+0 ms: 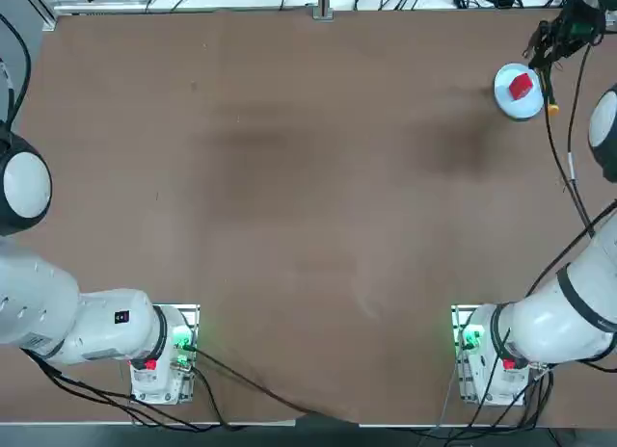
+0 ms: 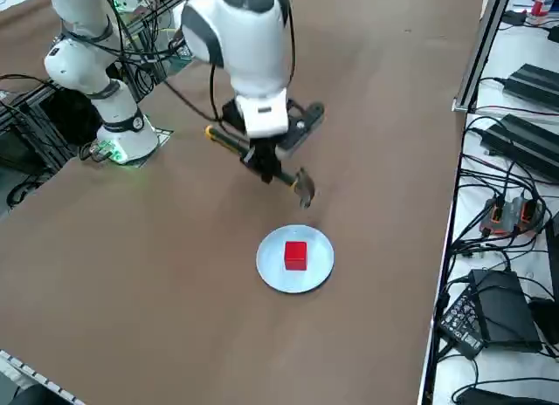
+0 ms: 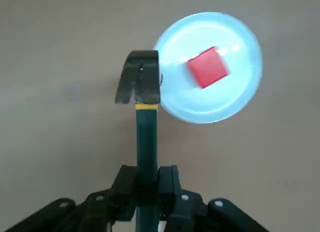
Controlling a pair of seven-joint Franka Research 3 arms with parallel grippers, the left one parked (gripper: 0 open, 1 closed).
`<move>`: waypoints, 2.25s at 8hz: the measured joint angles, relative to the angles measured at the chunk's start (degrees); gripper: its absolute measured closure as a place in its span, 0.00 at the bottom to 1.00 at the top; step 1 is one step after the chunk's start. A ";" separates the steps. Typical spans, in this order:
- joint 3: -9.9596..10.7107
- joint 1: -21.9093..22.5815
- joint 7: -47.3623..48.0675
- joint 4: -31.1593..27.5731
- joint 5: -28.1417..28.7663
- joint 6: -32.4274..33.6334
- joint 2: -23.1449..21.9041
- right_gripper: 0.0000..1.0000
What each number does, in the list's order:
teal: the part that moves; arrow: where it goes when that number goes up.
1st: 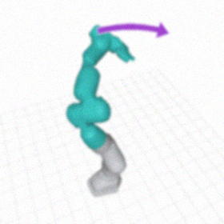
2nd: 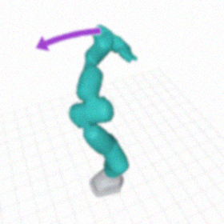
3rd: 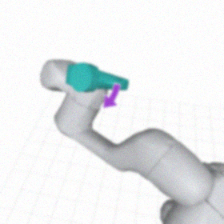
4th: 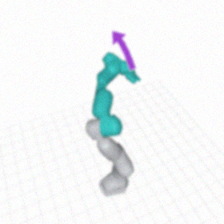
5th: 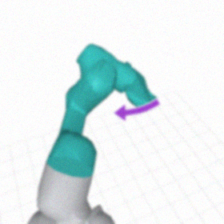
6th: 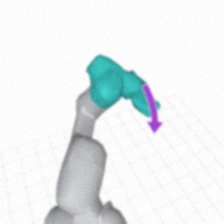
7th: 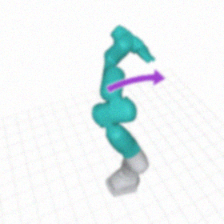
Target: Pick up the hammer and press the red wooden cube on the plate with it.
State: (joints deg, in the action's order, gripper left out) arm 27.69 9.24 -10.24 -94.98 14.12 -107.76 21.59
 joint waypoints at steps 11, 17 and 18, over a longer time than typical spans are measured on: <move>-0.94 32.39 12.28 -23.90 7.48 -37.99 0.49 0.78; -1.67 38.29 13.19 -29.33 10.94 -53.23 6.30 0.76; -1.67 38.27 13.85 -29.35 10.95 -53.23 6.40 0.63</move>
State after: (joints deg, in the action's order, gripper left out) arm 26.03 47.51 3.61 -124.33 25.08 -160.99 27.99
